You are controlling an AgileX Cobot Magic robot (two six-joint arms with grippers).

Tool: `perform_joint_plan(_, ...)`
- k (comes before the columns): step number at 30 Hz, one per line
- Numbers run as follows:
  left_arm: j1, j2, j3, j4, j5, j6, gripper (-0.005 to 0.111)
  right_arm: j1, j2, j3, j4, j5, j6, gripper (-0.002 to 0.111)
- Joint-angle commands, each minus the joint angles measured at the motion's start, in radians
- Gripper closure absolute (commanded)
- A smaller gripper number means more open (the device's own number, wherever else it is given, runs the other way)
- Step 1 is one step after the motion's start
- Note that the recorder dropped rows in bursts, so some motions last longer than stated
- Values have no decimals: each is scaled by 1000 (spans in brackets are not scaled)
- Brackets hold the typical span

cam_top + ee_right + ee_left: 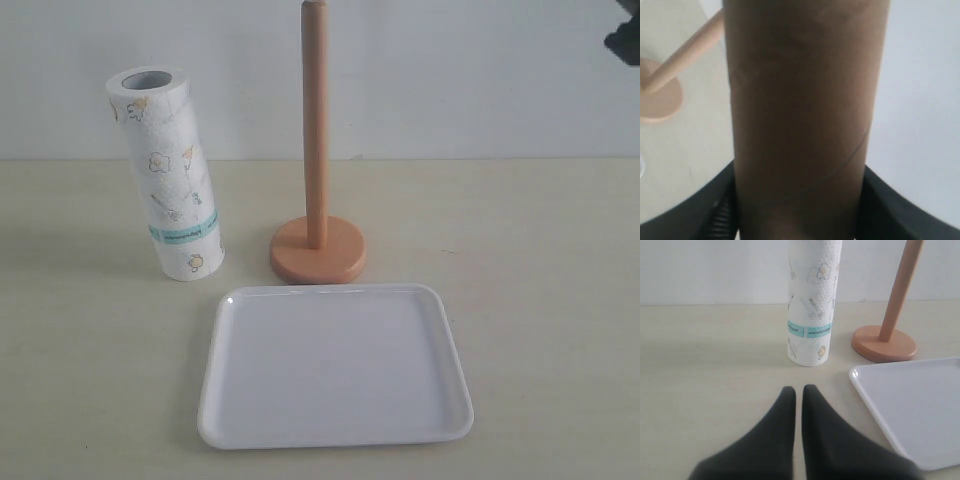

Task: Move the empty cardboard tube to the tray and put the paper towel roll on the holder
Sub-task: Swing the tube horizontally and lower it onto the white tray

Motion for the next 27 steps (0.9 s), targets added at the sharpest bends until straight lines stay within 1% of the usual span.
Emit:
perform_joint_plan(1,0,-1,4,-7,0,4,103,48,37,-1,48,109,-107,108)
perform_joint_plan(6,0,-1,4,-7,0,4,103,149,113,-1,46,192,-107,108)
perform_joint_plan(13,0,-1,4,-7,0,4,103,240,280,-1,47,225,-103,108)
perform_joint_plan(22,0,-1,4,-7,0,4,103,253,503,-1,46,119,-103,108)
perform_joint_plan(27,0,-1,4,-7,0,4,103,282,603,-1,46,55,-103,108)
